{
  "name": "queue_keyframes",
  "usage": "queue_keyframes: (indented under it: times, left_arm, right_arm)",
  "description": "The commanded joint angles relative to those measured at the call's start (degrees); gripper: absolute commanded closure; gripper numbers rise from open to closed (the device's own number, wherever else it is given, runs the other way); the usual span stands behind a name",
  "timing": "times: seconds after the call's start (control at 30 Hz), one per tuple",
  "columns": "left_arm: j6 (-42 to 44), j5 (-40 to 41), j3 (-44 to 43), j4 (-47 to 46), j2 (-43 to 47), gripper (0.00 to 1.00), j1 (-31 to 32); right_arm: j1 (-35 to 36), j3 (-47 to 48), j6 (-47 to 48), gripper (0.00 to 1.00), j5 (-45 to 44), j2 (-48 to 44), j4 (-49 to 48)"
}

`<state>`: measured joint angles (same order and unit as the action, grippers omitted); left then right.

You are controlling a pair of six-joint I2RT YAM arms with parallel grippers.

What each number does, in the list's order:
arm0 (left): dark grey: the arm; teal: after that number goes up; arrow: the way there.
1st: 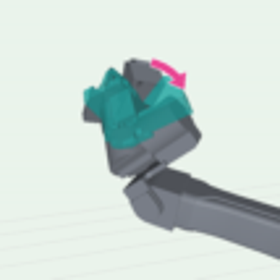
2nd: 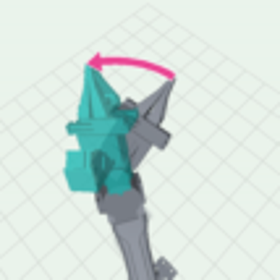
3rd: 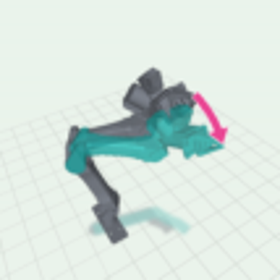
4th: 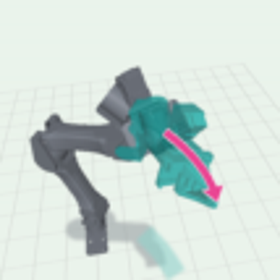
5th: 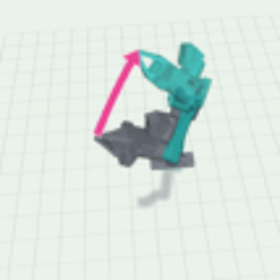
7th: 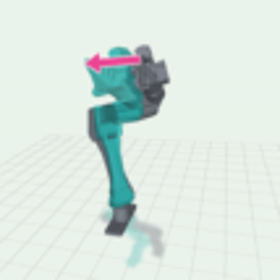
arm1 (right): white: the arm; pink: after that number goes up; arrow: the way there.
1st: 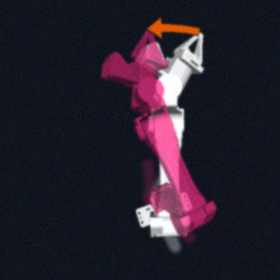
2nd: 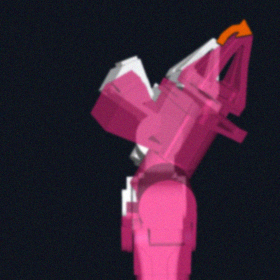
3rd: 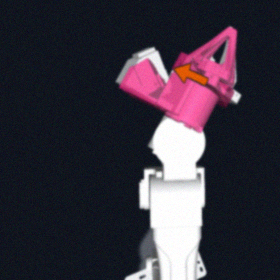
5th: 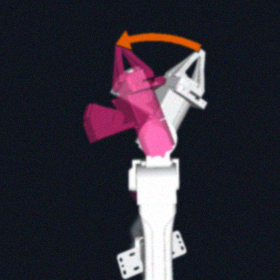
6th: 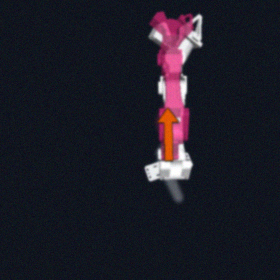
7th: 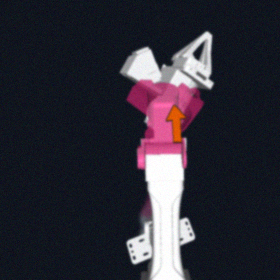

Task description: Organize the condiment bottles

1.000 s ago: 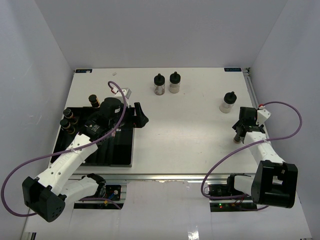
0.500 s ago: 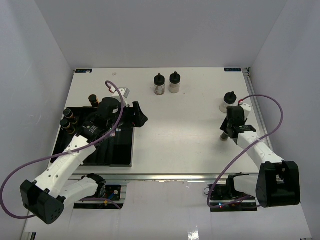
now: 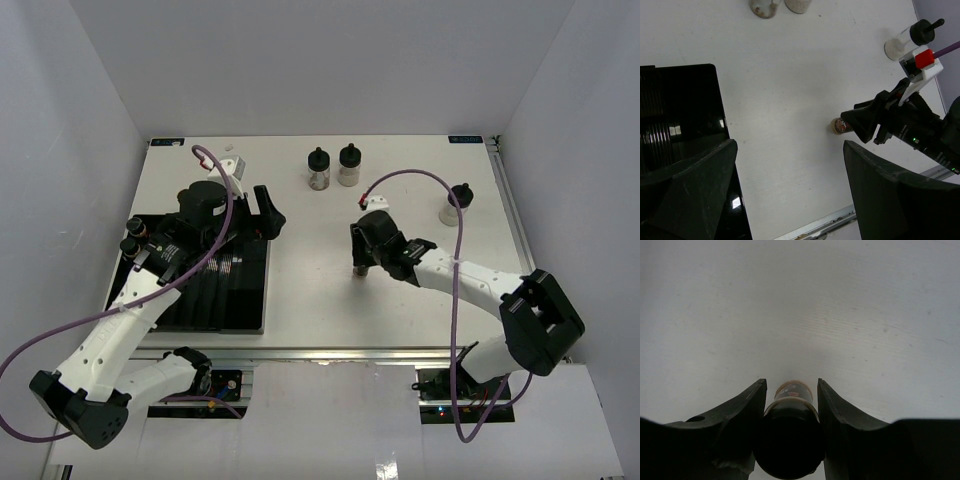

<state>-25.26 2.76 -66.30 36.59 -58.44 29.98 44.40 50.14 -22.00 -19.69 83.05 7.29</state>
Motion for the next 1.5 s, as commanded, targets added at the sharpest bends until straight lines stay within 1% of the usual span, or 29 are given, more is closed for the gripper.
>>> queue_keyframes:
  times: [0.0, 0.1, 0.17, 0.27, 0.33, 0.4, 0.47, 0.53, 0.63, 0.73, 0.83, 0.97, 1.03, 1.13, 1.2, 1.3, 1.33, 1.47]
  left_arm:
    - [1.0, 1.7, -1.2, 3.9, 2.0, 0.02, 0.2]
    - [1.7, 1.9, -1.6, 4.8, 2.7, 0.02, 0.2]
    - [1.9, 2.0, -2.5, 5.4, 2.7, 0.02, 0.3]
    - [2.1, 1.9, -3.5, 5.9, 2.4, 0.02, 0.2]
    - [2.3, 1.6, -3.7, 6.2, 2.3, 0.02, 0.3]
    - [2.5, 1.6, -3.7, 6.5, 2.6, 0.02, 0.3]
    - [2.6, 1.9, -3.5, 6.6, 2.9, 0.02, 0.2]
    - [2.7, 1.7, -3.6, 7.0, 3.5, 0.02, 0.3]
    - [2.8, 1.4, -4.5, 8.1, 4.0, 0.02, 0.2]
    - [4.5, 0.2, -5.8, 9.0, 4.4, 0.02, 0.2]
    - [6.4, -0.6, -8.1, 10.1, 4.7, 0.02, 0.3]
    - [8.6, -0.6, -13.1, 12.5, 3.5, 0.02, 0.2]
    - [9.0, -2.2, -14.5, 13.3, 2.2, 0.02, 0.3]
    - [9.1, -7.5, -14.4, 12.3, 0.6, 0.02, 0.2]
    - [8.3, -10.4, -12.2, 9.7, -0.2, 0.02, 0.2]
    - [7.1, -15.1, -8.0, 6.7, -3.1, 0.02, 0.4]
    - [6.9, -15.3, -7.7, 6.0, -4.4, 0.02, 1.0]
    - [6.5, -9.8, -4.3, 3.0, -10.8, 0.02, 5.7]
  right_arm:
    - [5.5, 3.9, 0.3, 0.92, -1.1, 3.0, -3.1]
    - [8.1, 4.8, 0.8, 0.88, -1.7, 5.0, -4.2]
    - [9.3, 6.3, 0.8, 0.83, -2.7, 6.7, -3.0]
    - [11.0, 8.7, 1.2, 0.65, -4.9, 8.7, -1.4]
    - [11.6, 9.3, 1.4, 0.49, -5.4, 9.4, -0.6]
    - [11.7, 9.6, 1.3, 0.36, -5.3, 9.8, -0.4]
    - [11.8, 9.8, 1.3, 0.29, -5.3, 9.9, 0.0]
    - [11.8, 10.5, 1.3, 0.16, -5.5, 9.9, 1.1]
    - [11.8, 11.6, 1.2, 0.08, -6.1, 9.6, 2.4]
    - [11.8, 12.8, 1.6, 0.06, -8.4, 8.1, 4.3]
    - [10.9, 16.2, 2.5, 0.06, -10.4, 5.7, 7.1]
    - [8.5, 19.2, 3.6, 0.06, -8.7, 1.8, 11.5]
    - [6.3, 19.7, 2.7, 0.06, -8.1, 0.3, 14.1]
    - [0.5, 17.7, 2.0, 0.05, -6.7, -4.4, 16.2]
    - [-5.4, 15.1, 2.0, 0.05, -4.4, -8.8, 16.8]
    - [-12.0, 11.3, 3.6, 0.05, -1.4, -14.2, 16.7]
    - [-13.6, 10.5, 4.2, 0.05, -1.0, -15.5, 16.9]
    - [-18.9, 7.5, 6.4, 0.04, 0.3, -21.2, 17.2]
